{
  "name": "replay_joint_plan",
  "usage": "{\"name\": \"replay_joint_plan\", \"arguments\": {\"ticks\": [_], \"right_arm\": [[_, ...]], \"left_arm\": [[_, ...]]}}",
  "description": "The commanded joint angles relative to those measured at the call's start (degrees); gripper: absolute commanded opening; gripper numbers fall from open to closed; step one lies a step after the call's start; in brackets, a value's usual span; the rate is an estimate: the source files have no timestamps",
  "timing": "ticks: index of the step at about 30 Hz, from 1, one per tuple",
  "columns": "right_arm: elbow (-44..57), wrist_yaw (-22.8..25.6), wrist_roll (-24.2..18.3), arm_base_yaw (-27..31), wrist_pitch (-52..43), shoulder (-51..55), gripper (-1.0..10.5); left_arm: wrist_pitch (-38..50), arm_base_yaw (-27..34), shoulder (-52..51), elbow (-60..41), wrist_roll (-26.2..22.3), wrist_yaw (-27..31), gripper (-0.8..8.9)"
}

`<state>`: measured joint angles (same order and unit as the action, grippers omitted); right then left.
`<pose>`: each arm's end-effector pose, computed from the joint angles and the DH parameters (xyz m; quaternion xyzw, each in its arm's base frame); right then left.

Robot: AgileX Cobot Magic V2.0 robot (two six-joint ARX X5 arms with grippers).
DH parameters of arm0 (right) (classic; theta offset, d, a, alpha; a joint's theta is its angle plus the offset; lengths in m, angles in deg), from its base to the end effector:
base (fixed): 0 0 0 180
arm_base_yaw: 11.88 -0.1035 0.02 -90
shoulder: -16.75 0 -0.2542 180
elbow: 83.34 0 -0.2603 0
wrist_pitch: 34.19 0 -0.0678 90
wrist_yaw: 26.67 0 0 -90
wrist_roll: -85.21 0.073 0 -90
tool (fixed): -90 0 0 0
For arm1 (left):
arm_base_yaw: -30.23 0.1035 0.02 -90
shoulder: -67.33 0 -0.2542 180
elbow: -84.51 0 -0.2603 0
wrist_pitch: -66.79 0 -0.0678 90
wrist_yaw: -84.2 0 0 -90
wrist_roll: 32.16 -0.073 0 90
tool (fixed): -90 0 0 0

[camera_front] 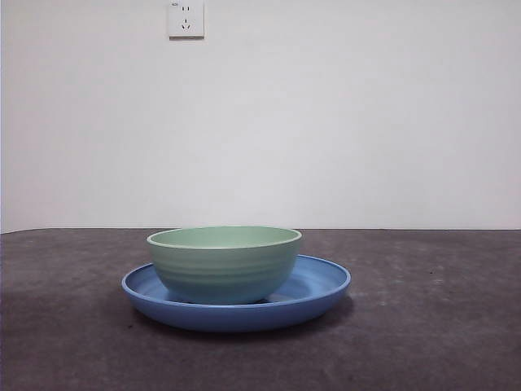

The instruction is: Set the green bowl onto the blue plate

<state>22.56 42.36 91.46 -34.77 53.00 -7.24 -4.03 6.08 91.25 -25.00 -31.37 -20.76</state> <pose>0.0480 0.0486 0.3246 0.0426 0.3368 0.3362 0.8785 0.0769 -0.0551 0.3388 0.0105 0.2116 -0.3258 0.9214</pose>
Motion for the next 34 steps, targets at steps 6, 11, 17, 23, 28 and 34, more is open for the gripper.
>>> {"name": "replay_joint_plan", "arguments": {"ticks": [6, 11, 17, 23, 28, 34], "right_arm": [[-0.96, 0.0, -0.31, -0.39, -0.79, -0.17, 0.3], [-0.96, 0.0, -0.31, -0.39, -0.79, -0.17, 0.3], [-0.96, 0.0, -0.31, -0.39, -0.81, -0.17, 0.3], [-0.96, 0.0, -0.31, -0.39, -0.81, -0.17, 0.3], [-0.96, 0.0, -0.31, -0.39, -0.81, -0.17, 0.3], [-0.96, 0.0, -0.31, -0.39, -0.81, -0.17, 0.3]], "left_arm": [[11.32, 14.6, -5.18, -9.16, -1.79, 0.02, 0.27], [23.37, 17.09, -8.7, -22.75, -4.7, 6.05, 0.27], [39.91, 18.86, -11.13, -38.88, -4.37, 14.25, 0.27], [49.24, 19.37, -13.51, -49.27, -4.17, 15.02, 0.27], [49.57, 19.37, -16.31, -52.33, -4.2, 15.02, 0.27], [49.75, 20.57, -19.78, -55.41, -2.8, 15.02, 0.27]]}}
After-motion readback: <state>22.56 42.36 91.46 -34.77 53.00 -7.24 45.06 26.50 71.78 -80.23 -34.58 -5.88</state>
